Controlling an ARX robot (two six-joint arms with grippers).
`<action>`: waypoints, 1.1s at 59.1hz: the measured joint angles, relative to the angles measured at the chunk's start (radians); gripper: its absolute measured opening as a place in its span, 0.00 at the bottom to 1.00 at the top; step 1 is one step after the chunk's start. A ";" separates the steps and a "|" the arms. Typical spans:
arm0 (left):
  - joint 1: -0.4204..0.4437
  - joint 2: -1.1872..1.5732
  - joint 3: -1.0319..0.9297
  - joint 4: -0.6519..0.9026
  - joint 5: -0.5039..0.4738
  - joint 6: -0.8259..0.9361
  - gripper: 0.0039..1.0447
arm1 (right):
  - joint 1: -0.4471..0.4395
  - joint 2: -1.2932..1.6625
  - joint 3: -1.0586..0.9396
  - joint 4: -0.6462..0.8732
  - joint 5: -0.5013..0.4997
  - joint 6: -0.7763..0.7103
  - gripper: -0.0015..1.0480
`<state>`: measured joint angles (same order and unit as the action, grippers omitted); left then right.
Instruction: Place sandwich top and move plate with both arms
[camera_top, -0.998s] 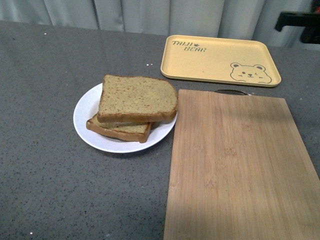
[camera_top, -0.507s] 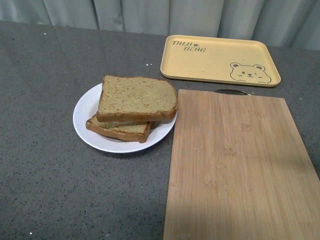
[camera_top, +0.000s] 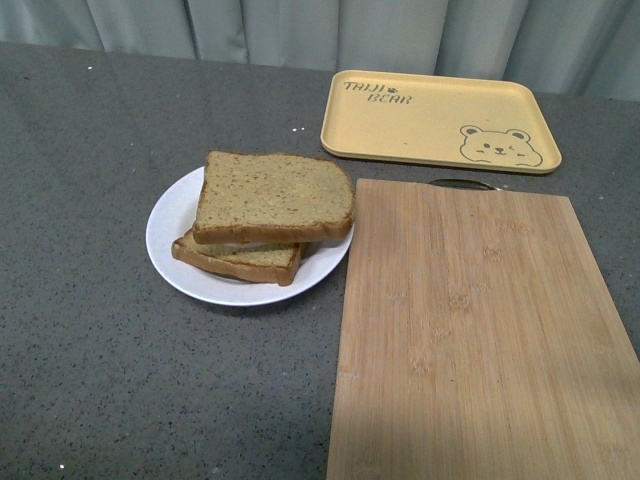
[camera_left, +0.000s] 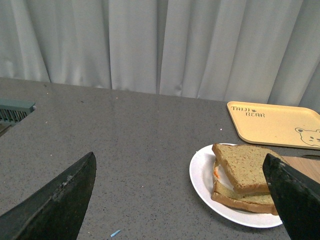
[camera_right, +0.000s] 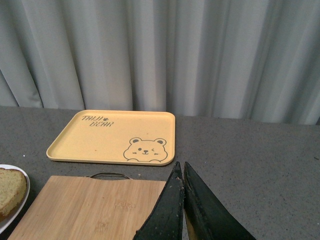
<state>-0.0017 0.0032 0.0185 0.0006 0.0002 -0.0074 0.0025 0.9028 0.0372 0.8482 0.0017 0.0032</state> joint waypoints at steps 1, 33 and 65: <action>0.000 0.000 0.000 0.000 0.000 0.000 0.94 | 0.000 -0.016 -0.003 -0.013 0.000 0.000 0.01; 0.000 0.000 0.000 0.000 0.000 0.000 0.94 | 0.000 -0.411 -0.033 -0.361 -0.001 0.000 0.01; 0.000 0.000 0.000 0.000 0.000 0.000 0.94 | 0.000 -0.644 -0.033 -0.585 -0.001 0.000 0.01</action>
<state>-0.0017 0.0032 0.0185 0.0006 -0.0002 -0.0074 0.0021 0.2588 0.0040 0.2630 0.0006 0.0029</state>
